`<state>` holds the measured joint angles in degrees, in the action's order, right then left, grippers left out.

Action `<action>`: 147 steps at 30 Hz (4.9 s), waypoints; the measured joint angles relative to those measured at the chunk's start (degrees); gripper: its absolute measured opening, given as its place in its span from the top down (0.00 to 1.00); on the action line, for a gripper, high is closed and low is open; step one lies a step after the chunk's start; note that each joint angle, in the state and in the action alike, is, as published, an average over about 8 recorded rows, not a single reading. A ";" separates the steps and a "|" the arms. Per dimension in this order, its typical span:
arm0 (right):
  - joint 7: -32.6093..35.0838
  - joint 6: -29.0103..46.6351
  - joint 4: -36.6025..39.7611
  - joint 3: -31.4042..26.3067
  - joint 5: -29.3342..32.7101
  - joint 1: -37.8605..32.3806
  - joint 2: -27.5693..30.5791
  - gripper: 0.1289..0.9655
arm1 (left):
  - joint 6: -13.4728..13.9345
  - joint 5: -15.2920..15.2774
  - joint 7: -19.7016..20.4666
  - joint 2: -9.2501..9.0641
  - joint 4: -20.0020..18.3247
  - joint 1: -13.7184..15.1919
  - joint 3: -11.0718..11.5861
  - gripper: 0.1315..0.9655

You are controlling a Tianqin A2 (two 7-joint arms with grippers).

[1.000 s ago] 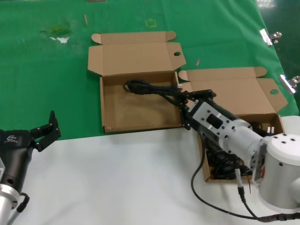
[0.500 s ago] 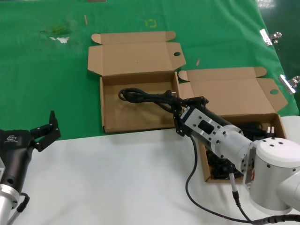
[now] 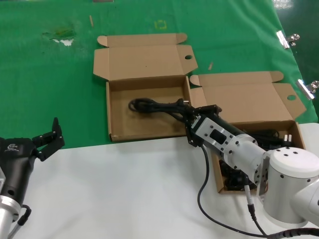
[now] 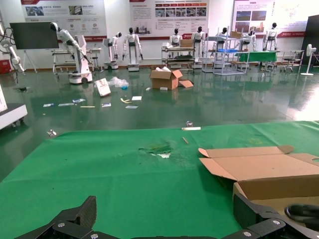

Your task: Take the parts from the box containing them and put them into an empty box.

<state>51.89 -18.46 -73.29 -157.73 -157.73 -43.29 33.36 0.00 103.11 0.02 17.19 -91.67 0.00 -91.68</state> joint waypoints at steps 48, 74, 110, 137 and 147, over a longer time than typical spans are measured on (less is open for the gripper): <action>-12.91 -4.24 -18.35 3.98 0.89 4.29 18.93 0.14 | 0.00 0.00 0.00 0.00 0.00 0.00 0.00 0.00; -33.70 -0.85 -32.34 35.55 23.41 41.06 30.74 0.00 | 0.00 0.00 0.00 0.00 0.00 0.00 0.00 0.00; -41.73 7.68 -26.18 49.04 37.20 42.07 10.03 0.00 | 0.00 0.01 -0.02 0.00 0.00 0.00 0.00 0.00; -48.33 14.68 -21.10 60.12 48.52 42.86 -7.03 0.00 | 0.00 0.01 -0.02 0.00 0.00 0.00 0.00 0.00; -50.69 17.19 -19.29 64.07 52.55 43.15 -13.12 0.00 | 0.00 0.02 -0.02 0.00 0.00 0.00 0.00 0.00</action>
<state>1.20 -1.27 -92.58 -93.66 -105.18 -0.14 20.25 0.00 103.13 0.00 17.19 -91.67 0.00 -91.67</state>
